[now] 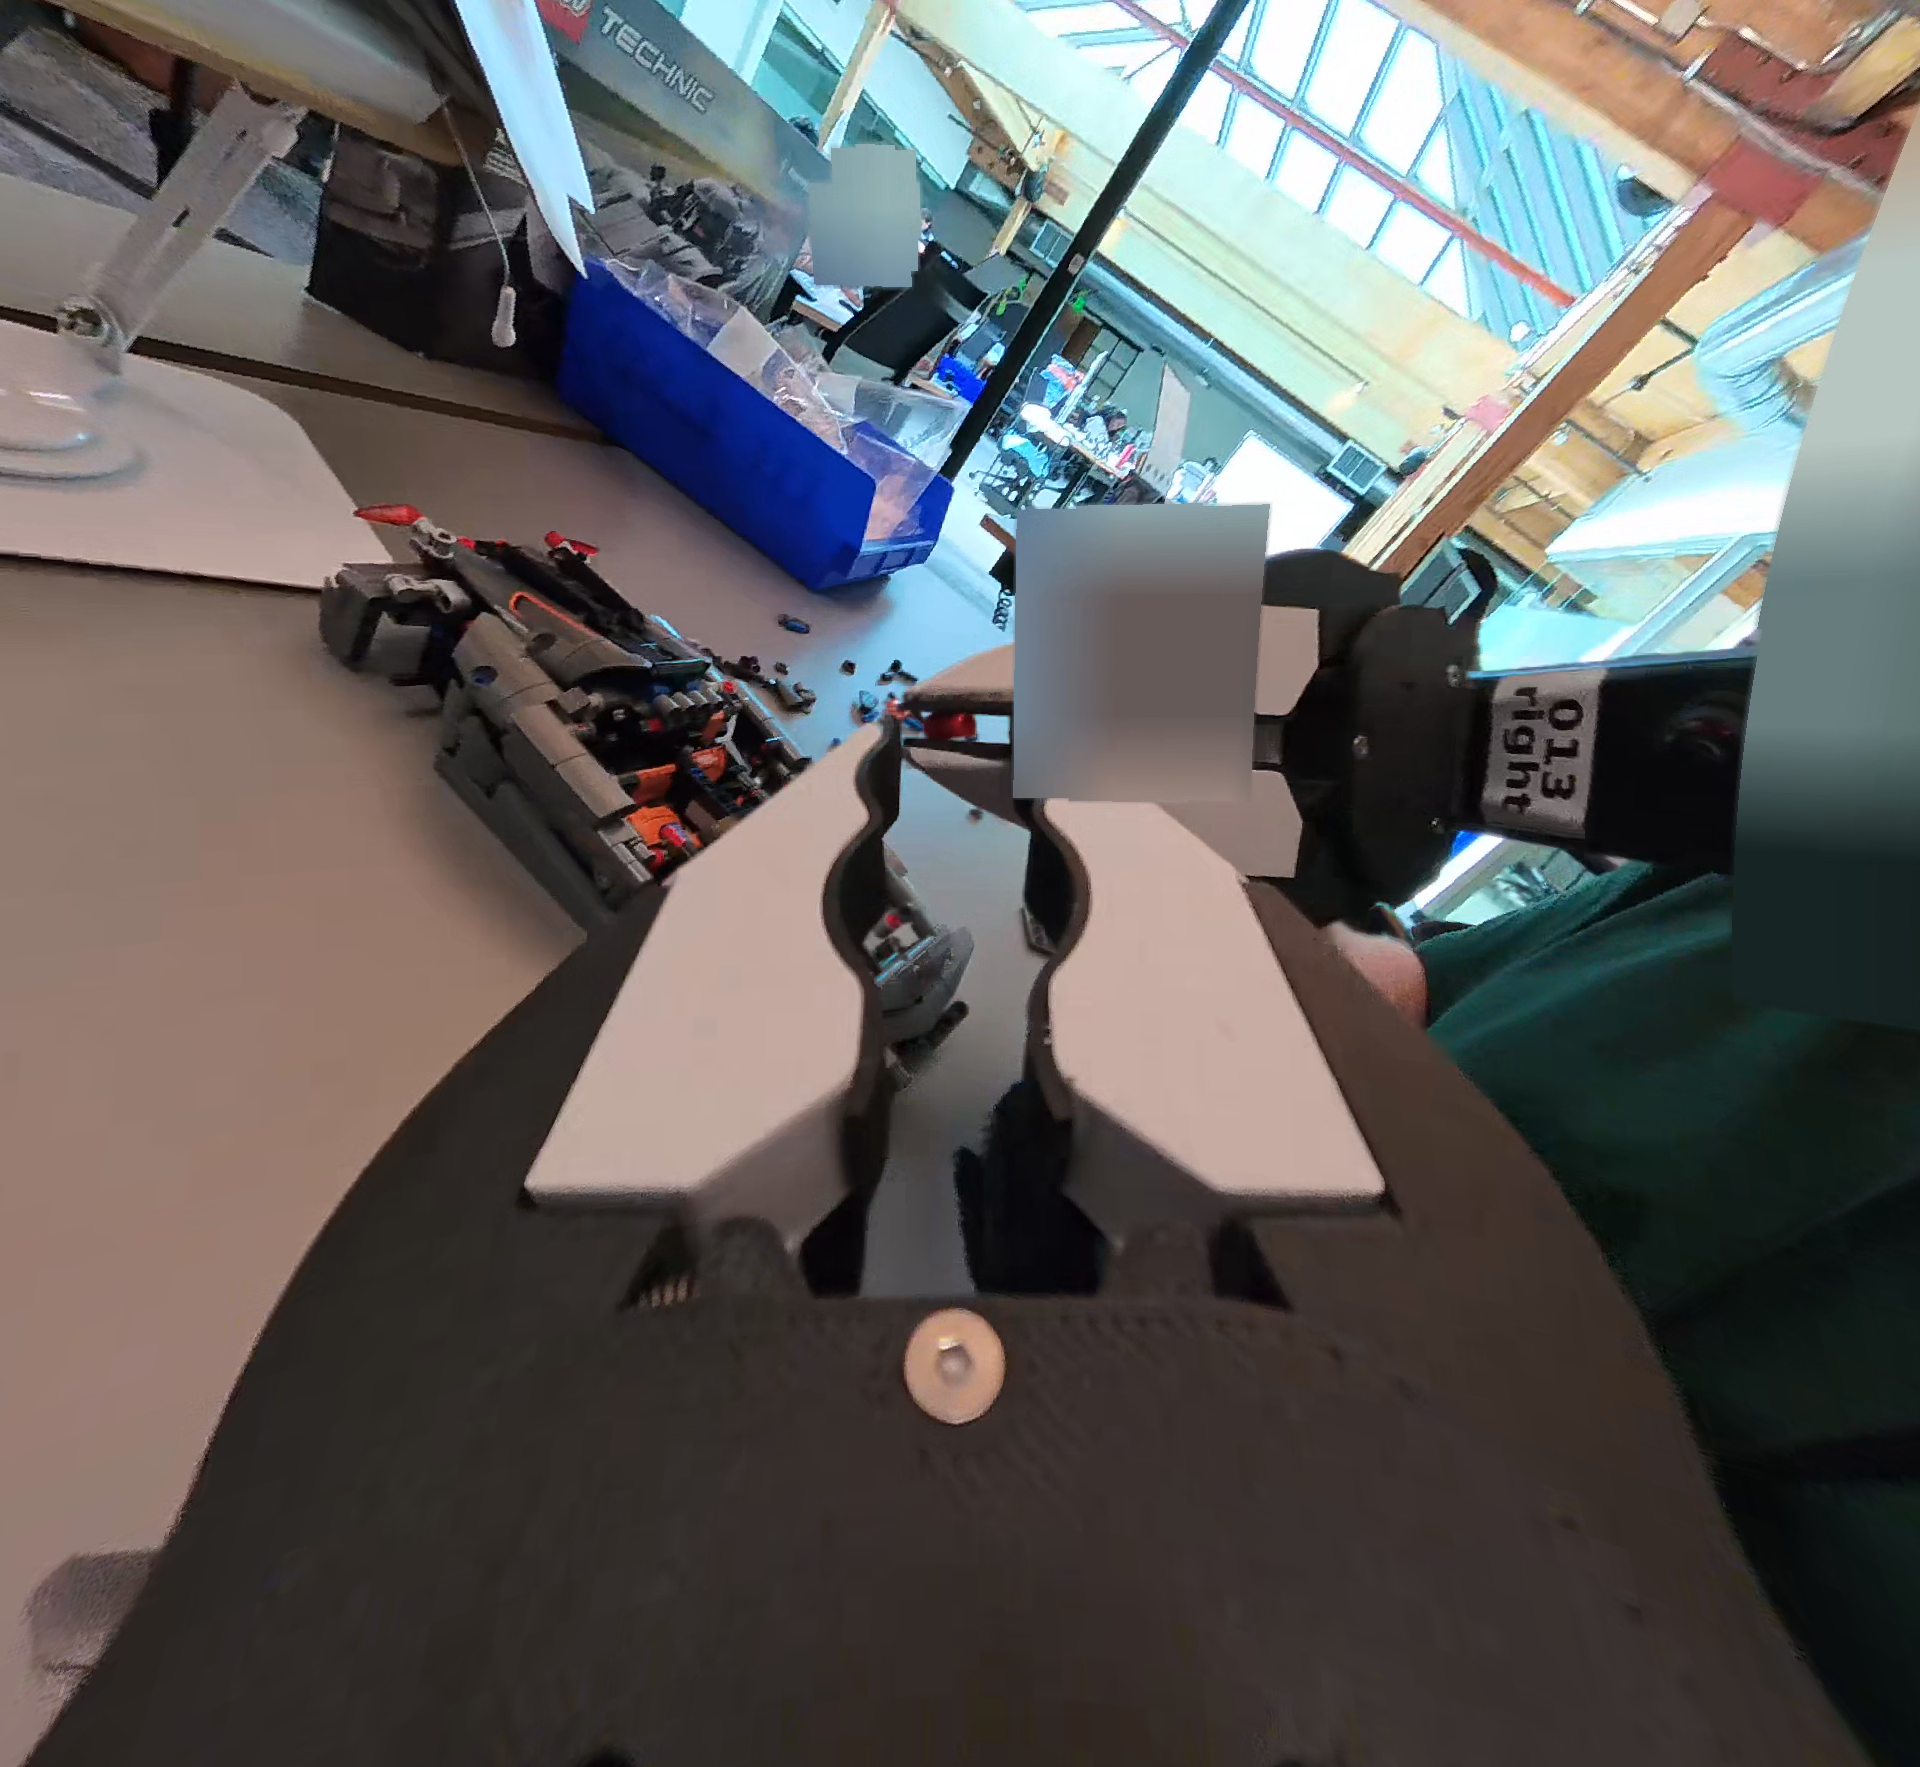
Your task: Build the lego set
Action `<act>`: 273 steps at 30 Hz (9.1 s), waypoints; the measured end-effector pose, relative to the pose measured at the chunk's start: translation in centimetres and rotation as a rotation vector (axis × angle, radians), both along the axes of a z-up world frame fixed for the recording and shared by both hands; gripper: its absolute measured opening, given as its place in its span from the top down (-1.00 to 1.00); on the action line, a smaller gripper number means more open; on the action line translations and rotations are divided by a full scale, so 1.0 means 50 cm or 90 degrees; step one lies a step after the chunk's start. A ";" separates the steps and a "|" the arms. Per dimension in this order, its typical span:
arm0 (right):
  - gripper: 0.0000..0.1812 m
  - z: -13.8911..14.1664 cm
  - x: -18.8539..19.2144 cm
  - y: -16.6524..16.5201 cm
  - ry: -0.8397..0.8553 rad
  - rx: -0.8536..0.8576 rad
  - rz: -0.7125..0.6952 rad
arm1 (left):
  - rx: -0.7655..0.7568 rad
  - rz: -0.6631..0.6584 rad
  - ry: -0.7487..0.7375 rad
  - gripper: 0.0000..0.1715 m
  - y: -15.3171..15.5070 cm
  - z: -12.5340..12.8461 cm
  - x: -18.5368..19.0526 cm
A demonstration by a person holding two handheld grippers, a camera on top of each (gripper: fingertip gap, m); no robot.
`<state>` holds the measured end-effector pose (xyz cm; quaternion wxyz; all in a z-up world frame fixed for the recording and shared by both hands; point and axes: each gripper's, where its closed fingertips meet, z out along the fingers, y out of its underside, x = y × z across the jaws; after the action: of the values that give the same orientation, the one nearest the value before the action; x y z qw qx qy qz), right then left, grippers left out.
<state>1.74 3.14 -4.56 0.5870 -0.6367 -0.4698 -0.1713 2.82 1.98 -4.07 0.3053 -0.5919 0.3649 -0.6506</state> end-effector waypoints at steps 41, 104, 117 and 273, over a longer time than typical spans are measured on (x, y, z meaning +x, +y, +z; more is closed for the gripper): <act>0.97 0.051 -0.017 -0.039 0.215 -0.053 0.166 | -0.231 -0.212 -0.251 0.97 -0.027 0.054 -0.024; 0.98 -0.036 -0.005 -0.068 0.261 -0.145 0.167 | 0.277 0.144 0.579 0.41 0.008 -0.327 -0.156; 0.97 -0.138 -0.081 -0.055 0.234 -0.306 0.173 | 0.330 0.100 0.516 0.82 0.000 -0.328 -0.160; 0.86 -0.314 -0.226 -0.062 -0.248 -0.791 0.576 | 0.302 -0.358 0.396 0.91 -0.085 -0.325 -0.275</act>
<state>-9.55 0.06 -20.28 0.0441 -0.5534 -0.7870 0.2692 -10.91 -2.27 -20.30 0.1207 -0.5508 0.7231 -0.3989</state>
